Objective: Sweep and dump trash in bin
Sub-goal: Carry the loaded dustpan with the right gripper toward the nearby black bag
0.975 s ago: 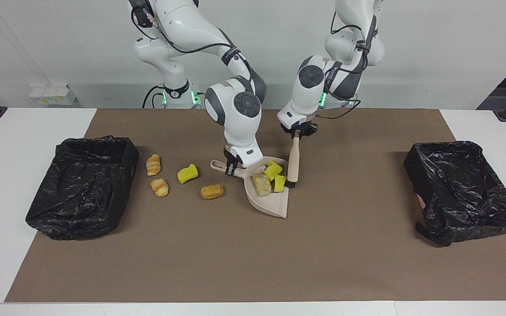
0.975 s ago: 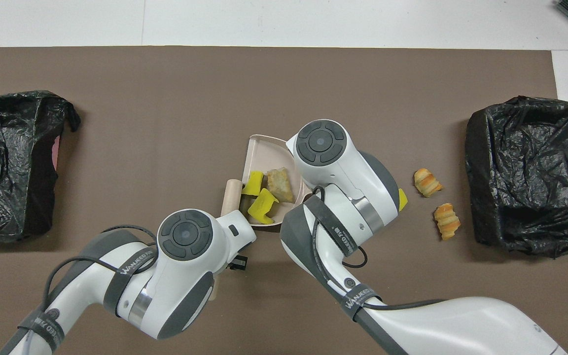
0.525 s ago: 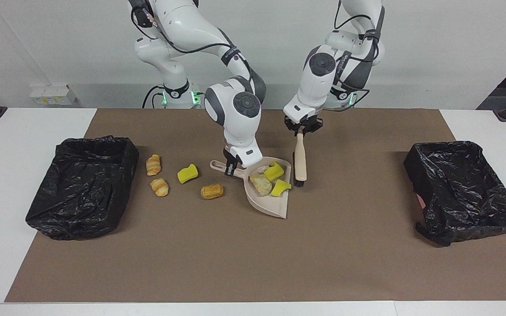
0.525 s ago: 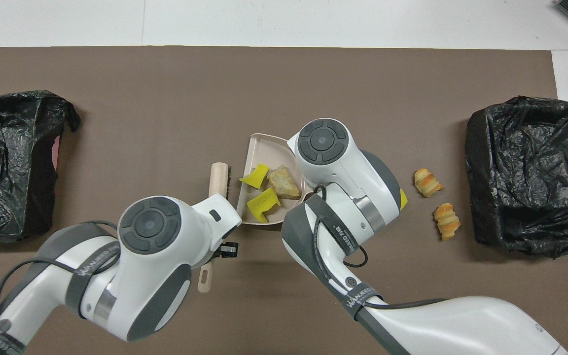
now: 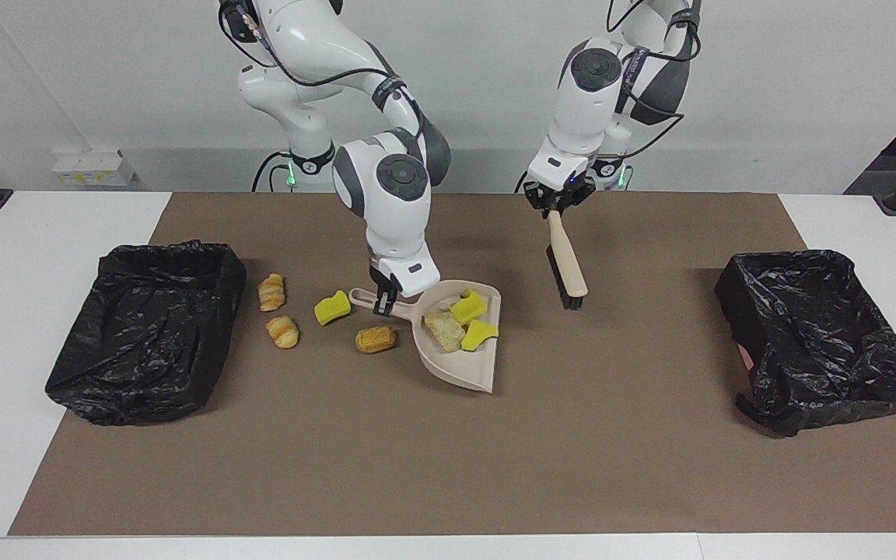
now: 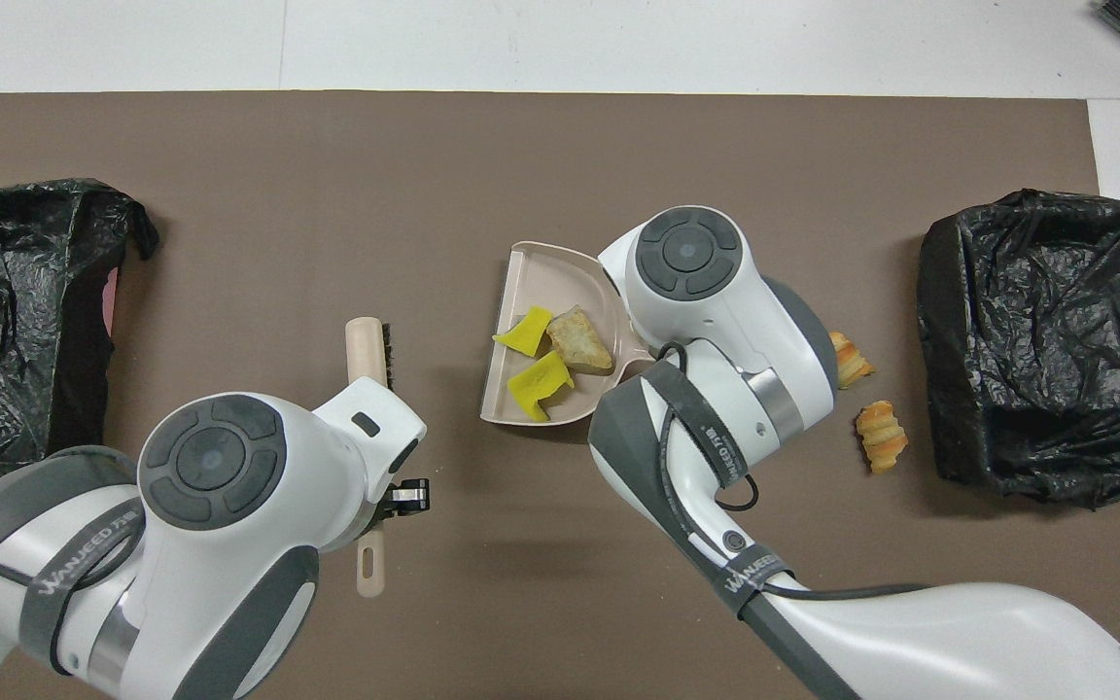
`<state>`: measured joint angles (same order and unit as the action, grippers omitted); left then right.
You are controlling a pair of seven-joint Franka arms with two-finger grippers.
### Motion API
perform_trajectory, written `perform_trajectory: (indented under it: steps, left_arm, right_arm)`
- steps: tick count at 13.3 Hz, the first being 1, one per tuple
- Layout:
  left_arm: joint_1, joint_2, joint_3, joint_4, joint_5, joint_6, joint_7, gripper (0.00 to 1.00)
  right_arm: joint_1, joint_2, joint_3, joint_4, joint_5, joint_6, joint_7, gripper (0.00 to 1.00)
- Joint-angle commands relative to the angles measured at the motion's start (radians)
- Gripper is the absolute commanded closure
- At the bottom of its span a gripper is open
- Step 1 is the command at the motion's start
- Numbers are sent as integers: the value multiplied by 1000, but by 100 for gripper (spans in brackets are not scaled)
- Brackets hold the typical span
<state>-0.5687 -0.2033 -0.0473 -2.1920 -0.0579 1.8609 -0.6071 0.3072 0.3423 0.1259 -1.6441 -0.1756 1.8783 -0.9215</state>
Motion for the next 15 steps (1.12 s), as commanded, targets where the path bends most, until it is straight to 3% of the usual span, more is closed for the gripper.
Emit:
perform_trajectory:
  steps: [1,8,15]
  left_arm:
    - [-89,-12,4,-92,20,116,-59,100]
    - [-267,68,3,-199,7,316,-247,100]
    - [-289,48,1,-278,7,365,-211,100]
  right_arm:
    - [-74,-17,9,50,41,-65,-149,100]
    - [-299,-46,8,141,87,-223,-499,100]
    - [-555,-71,-5,145,64,-240,-914,100]
